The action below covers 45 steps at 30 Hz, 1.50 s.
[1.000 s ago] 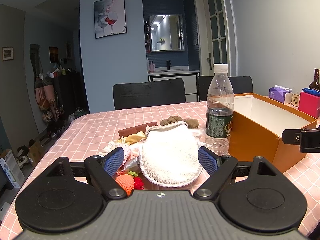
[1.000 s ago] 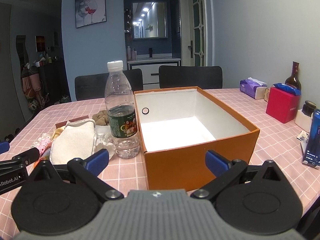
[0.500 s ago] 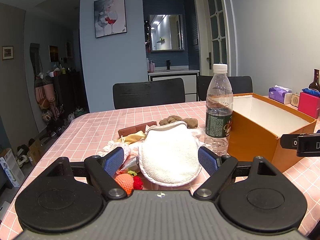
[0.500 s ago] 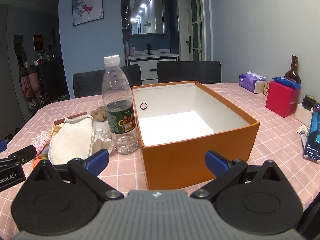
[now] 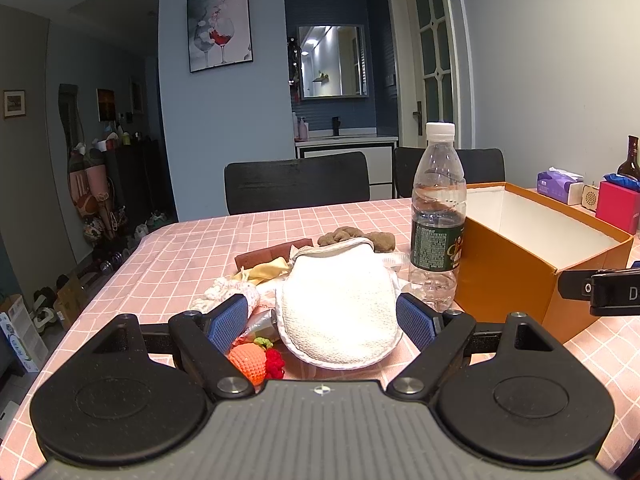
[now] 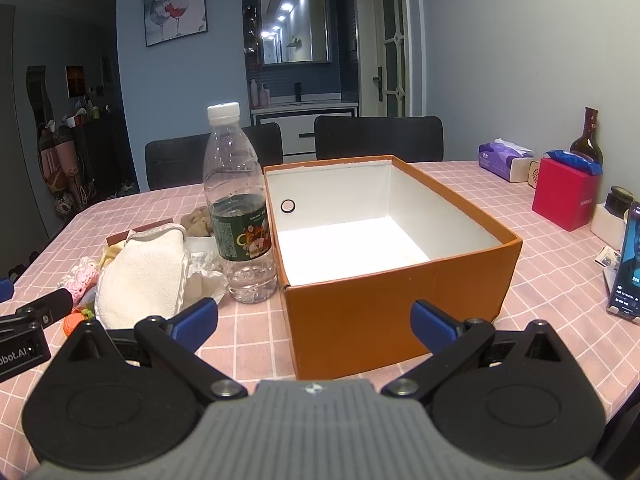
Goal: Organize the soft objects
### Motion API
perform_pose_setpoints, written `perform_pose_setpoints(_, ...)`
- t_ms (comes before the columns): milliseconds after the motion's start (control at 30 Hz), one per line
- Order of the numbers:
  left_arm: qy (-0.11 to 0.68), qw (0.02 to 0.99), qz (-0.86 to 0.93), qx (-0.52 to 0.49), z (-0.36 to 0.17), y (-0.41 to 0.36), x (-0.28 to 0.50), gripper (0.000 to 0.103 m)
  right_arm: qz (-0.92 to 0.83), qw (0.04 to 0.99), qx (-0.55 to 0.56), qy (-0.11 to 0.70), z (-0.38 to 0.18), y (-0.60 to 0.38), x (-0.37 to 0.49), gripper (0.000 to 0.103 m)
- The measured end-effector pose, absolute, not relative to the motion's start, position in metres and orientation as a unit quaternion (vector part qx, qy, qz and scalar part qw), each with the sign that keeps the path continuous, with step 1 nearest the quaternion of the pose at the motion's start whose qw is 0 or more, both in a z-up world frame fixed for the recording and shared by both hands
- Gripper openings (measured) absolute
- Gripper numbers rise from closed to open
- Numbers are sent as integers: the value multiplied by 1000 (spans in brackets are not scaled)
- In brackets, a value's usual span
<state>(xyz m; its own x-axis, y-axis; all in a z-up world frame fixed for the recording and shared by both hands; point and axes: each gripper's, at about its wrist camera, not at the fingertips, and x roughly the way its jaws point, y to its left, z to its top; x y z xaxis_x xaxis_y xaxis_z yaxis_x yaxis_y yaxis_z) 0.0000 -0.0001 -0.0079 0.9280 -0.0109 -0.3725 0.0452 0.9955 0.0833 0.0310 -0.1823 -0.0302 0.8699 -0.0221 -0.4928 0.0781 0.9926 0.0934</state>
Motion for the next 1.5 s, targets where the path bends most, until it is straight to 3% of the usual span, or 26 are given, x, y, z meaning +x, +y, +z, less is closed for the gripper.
perform_pose_setpoints(1500, 198, 979, -16, 40, -6, 5, -1, 98, -8, 967, 59, 249, -29, -177, 30, 101)
